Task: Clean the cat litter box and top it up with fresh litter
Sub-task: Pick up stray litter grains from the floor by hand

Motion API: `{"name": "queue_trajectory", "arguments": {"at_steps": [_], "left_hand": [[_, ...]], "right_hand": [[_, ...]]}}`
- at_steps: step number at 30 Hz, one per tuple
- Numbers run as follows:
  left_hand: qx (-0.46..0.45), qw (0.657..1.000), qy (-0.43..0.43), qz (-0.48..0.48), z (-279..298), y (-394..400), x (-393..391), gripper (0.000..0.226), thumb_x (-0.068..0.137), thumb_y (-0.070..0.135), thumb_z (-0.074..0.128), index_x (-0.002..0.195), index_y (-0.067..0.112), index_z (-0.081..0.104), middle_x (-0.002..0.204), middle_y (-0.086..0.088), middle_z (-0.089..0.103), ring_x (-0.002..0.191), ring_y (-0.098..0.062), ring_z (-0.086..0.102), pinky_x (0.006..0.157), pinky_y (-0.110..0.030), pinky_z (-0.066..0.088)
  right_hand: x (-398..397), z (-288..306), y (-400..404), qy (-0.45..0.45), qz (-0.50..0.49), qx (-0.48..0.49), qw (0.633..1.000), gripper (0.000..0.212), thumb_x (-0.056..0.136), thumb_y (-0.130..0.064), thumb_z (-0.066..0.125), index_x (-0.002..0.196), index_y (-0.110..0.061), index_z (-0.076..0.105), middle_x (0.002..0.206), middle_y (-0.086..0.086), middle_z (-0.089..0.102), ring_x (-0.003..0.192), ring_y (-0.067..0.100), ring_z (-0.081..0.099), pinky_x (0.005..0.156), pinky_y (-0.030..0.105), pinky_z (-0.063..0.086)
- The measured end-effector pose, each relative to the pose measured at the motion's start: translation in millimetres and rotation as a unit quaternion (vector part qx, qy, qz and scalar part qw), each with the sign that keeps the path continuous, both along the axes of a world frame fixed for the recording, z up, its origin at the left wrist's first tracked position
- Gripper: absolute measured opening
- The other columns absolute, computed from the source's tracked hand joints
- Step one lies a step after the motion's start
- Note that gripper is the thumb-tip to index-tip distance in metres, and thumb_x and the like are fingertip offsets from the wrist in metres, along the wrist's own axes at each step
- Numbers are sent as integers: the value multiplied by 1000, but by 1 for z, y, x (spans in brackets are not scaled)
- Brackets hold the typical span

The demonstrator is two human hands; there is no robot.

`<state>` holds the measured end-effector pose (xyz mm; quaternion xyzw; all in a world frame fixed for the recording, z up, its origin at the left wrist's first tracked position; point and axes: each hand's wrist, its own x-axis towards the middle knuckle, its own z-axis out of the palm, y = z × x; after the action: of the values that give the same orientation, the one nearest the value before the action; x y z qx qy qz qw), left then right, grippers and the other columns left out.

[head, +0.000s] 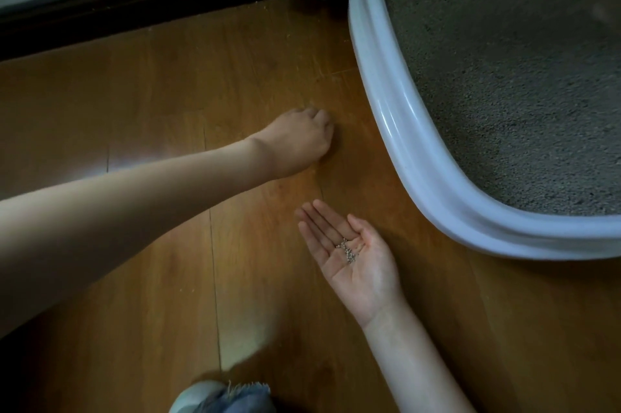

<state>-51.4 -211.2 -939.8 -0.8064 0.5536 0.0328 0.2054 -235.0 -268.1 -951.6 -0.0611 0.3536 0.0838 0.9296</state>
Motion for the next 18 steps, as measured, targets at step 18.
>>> {"name": "queue_trajectory", "arguments": {"at_steps": [18], "left_hand": [[-259, 939, 226, -19, 51, 83, -66, 24, 99, 27, 54, 101, 12, 72, 104, -3, 67, 94, -24, 60, 74, -41, 47]], "right_hand": [[40, 23, 14, -12, 0, 32, 999, 53, 100, -22, 34, 73, 0, 74, 76, 14, 68, 72, 20, 70, 66, 25, 57]]}}
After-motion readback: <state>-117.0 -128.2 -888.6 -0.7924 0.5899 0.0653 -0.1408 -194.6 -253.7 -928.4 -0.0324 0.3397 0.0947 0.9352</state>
